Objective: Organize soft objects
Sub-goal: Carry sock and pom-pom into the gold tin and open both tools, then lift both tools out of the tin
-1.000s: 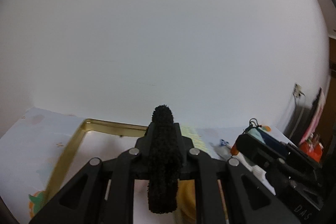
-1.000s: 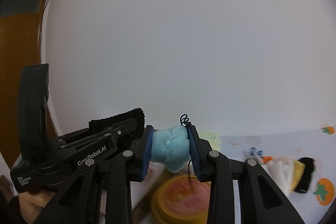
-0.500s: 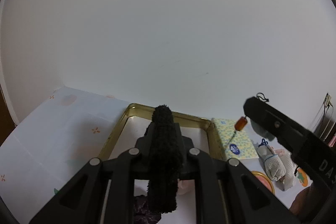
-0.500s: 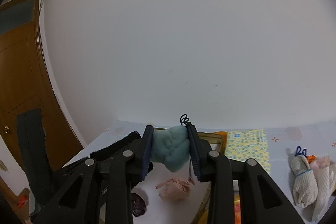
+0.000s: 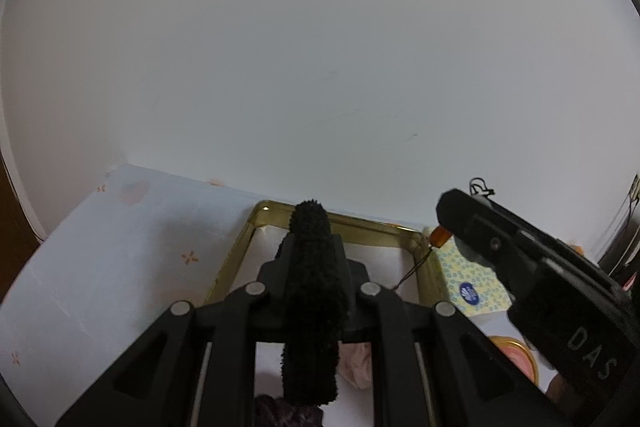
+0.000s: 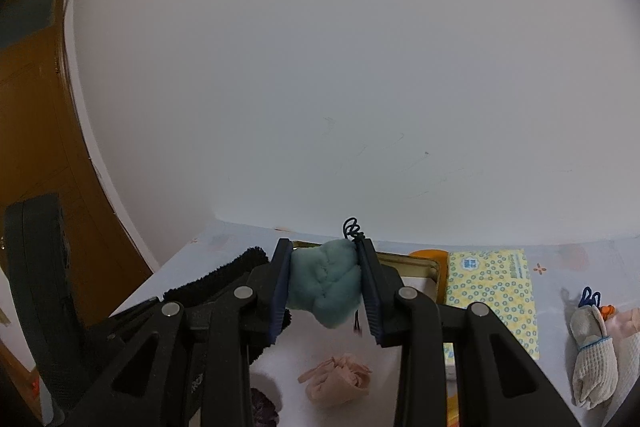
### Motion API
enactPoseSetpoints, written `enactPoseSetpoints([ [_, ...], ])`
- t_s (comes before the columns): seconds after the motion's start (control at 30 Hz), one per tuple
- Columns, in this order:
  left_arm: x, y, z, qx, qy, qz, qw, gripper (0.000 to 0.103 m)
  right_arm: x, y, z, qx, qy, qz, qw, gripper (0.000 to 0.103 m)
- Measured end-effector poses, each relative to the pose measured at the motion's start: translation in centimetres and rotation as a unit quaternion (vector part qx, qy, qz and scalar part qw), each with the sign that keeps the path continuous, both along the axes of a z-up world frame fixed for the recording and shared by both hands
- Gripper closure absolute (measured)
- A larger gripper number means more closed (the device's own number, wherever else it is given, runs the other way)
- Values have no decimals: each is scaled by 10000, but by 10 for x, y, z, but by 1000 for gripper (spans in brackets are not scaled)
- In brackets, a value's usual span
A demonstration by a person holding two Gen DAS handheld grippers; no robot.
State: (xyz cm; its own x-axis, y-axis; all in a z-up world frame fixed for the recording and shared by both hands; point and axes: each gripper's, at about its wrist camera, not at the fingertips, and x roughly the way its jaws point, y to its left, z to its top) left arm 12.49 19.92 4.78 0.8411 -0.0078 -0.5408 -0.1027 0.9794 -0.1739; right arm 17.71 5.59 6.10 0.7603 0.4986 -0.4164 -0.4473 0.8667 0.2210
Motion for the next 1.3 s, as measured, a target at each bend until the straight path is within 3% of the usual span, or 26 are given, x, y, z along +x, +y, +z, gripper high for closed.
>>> enactPoseSetpoints([
  [0.2,23,8,-7,-9,377,1,9993,91,27,1,-2,2,323,-109,9994,67],
  [0.5,31,23,-29,-146,737,262,9968,87,65,10,-30,282,1305,75,9910,63],
  [0.53,31,23,-28,-151,727,292,9968,81,65,11,-31,291,1295,80,9911,58],
  [0.57,30,23,-26,-123,696,348,9969,58,65,11,-31,288,1261,97,9916,56],
  [0.6,29,23,-23,-73,642,446,9969,42,64,11,-30,304,1214,158,9920,51],
  [0.63,29,24,-21,-49,576,555,9968,13,60,9,-28,321,1155,225,9925,41],
  [0.67,24,25,-18,-1,455,716,9964,1,55,12,-21,323,1085,288,9931,36],
  [0.7,19,25,-14,27,309,801,9963,0,51,11,-16,366,987,340,9939,27],
  [0.73,16,24,-11,22,227,810,9965,1,43,9,-9,389,836,369,9951,26],
  [1.03,-12,12,-4,219,-236,932,9951,1,-30,-18,11,180,-286,105,9994,26],
  [1.17,-31,-6,-7,432,-506,949,9933,1,-58,-41,11,149,-472,-48,9988,22],
  [1.3,-43,-20,-17,396,-596,839,9939,1,-82,-62,2,177,-693,-217,9972,22],
])
